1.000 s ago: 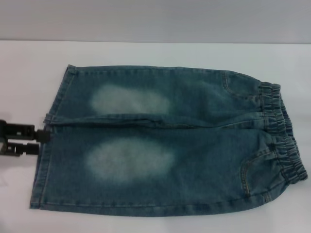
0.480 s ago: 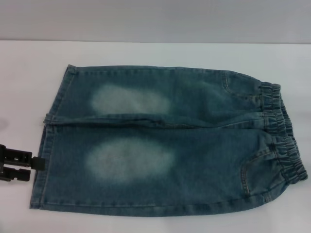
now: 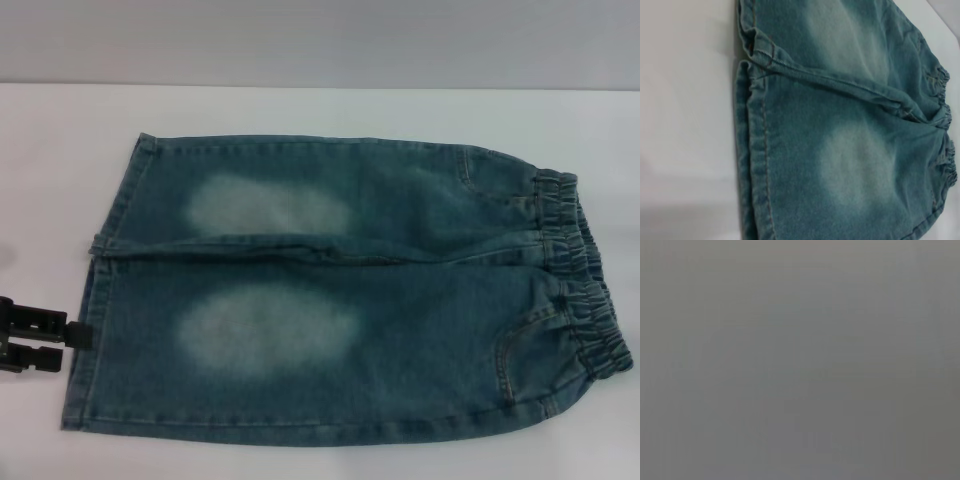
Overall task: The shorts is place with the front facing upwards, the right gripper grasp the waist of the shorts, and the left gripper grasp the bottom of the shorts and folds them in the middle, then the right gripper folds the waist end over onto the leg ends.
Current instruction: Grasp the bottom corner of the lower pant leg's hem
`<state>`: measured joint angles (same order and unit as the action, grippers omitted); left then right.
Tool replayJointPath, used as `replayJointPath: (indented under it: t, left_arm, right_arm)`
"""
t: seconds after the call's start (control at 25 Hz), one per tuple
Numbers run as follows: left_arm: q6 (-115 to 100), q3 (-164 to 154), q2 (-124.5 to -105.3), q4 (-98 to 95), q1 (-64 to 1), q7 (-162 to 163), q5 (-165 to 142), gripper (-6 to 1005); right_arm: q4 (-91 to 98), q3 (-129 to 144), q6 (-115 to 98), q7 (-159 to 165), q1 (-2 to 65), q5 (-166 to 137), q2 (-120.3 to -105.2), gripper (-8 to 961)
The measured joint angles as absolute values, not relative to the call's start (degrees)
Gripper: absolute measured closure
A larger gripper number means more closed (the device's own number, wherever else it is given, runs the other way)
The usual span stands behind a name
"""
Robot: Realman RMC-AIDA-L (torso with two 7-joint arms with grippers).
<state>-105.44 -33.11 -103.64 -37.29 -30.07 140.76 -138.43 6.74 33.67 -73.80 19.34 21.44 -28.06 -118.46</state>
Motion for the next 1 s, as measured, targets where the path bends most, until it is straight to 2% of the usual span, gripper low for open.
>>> replayJointPath:
  t: [0.24,0.76,1.0]
  left_arm:
    - [-105.5,-33.1,-103.32,-37.2,-29.8,141.2,-138.3,249]
    - [-104.8,-33.5,-105.21,-37.1,-28.4,141.4,-138.4,250]
    - [-103.3,-33.7,-105.37,-37.1,-27.8,141.2,-139.0,250]
  right_arm:
    - [7.3,33.2,-73.8,19.3,21.7,-28.0,-118.47,395]
    - [7.2,33.0,-72.2,19.2,22.6,-28.1,-118.47,395]
    - [7.2,33.2,-72.2,19.5,23.0,-28.2,-118.47,395]
